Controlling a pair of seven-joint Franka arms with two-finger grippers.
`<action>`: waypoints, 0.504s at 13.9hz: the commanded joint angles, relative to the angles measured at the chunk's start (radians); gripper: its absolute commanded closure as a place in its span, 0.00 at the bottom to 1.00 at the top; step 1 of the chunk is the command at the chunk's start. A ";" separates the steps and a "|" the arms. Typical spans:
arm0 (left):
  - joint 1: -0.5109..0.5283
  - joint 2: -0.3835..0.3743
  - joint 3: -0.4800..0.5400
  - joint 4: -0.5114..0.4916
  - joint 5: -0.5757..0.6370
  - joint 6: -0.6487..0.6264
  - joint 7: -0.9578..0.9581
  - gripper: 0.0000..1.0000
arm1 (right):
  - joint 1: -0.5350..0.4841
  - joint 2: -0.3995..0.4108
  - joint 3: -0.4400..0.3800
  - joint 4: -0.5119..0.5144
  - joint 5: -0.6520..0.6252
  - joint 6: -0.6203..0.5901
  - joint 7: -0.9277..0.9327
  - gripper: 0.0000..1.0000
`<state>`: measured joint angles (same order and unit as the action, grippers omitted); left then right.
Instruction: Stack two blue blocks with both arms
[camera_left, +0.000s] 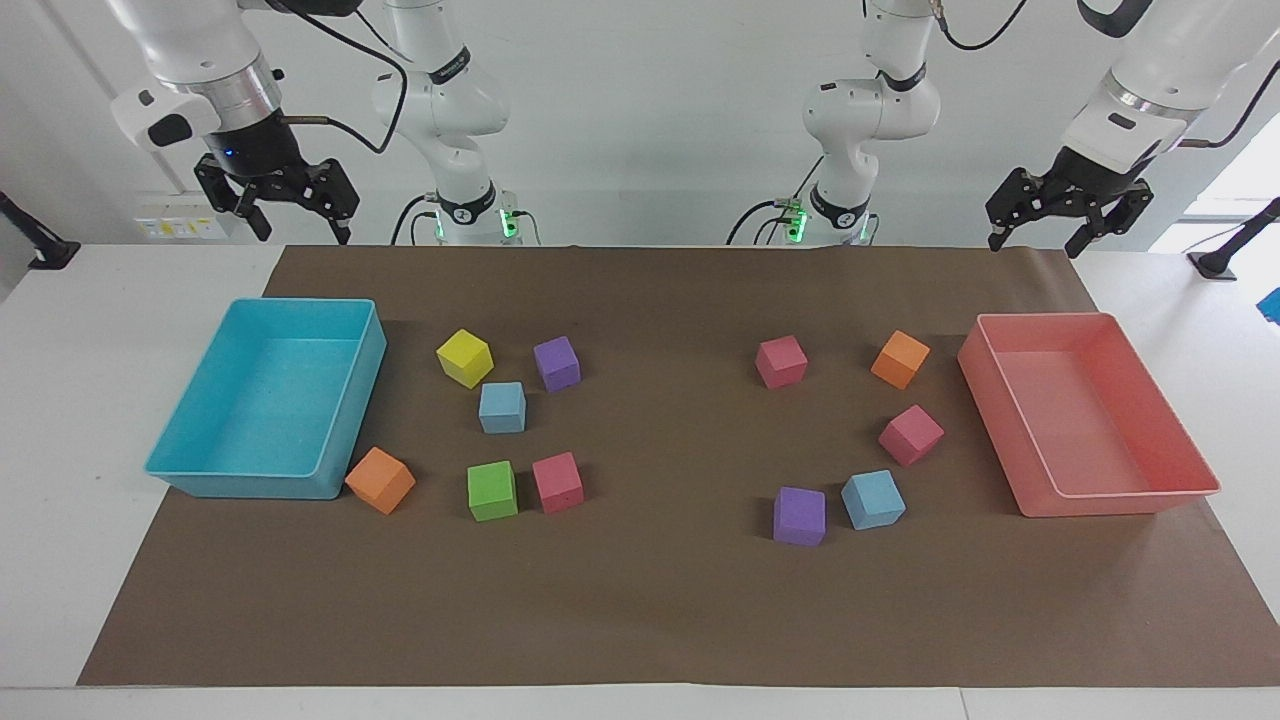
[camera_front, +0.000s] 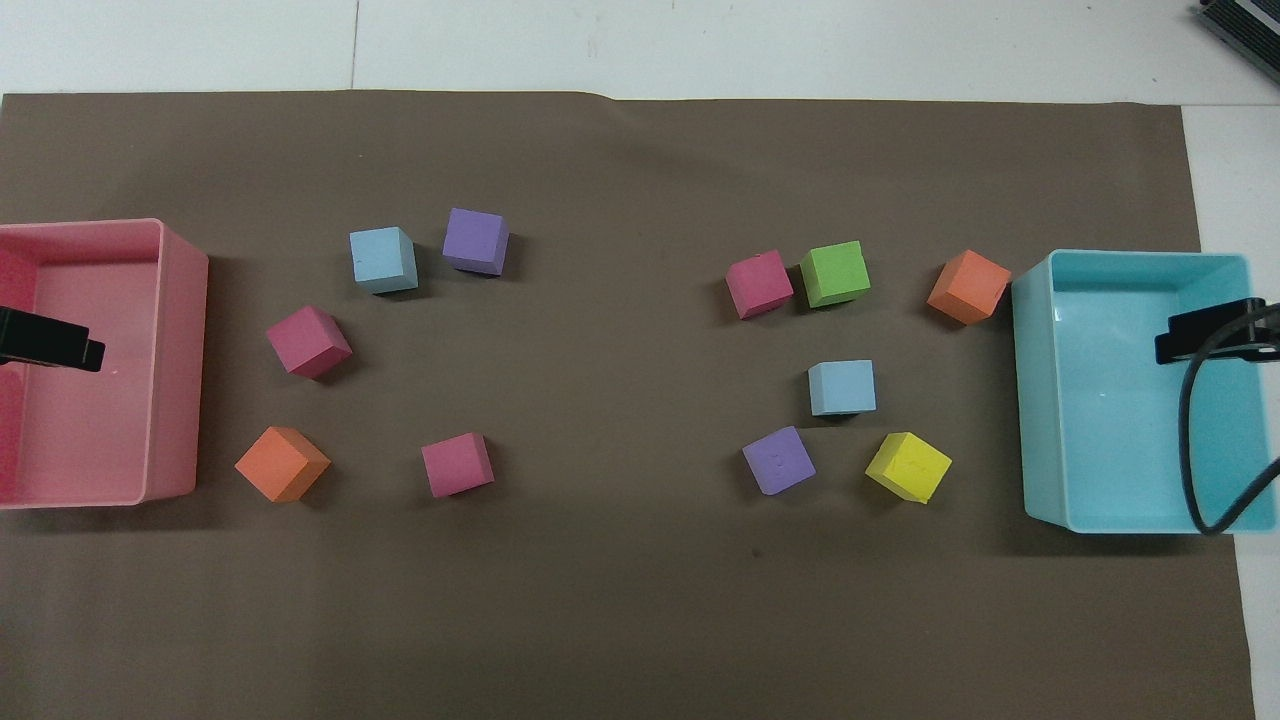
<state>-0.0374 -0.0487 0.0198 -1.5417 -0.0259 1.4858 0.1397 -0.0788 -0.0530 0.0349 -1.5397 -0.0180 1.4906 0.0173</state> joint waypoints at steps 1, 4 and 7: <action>0.008 -0.006 -0.003 0.003 -0.006 -0.009 0.000 0.00 | -0.003 0.005 0.005 0.018 0.004 -0.023 0.015 0.00; 0.008 -0.006 -0.003 0.003 -0.006 -0.009 0.000 0.00 | -0.012 0.007 0.002 0.018 0.003 -0.020 0.010 0.00; 0.008 -0.006 -0.003 0.003 -0.006 -0.007 0.000 0.00 | 0.005 -0.014 0.011 -0.044 0.004 0.011 0.012 0.00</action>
<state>-0.0374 -0.0487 0.0198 -1.5417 -0.0259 1.4858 0.1397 -0.0796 -0.0532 0.0338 -1.5433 -0.0178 1.4906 0.0173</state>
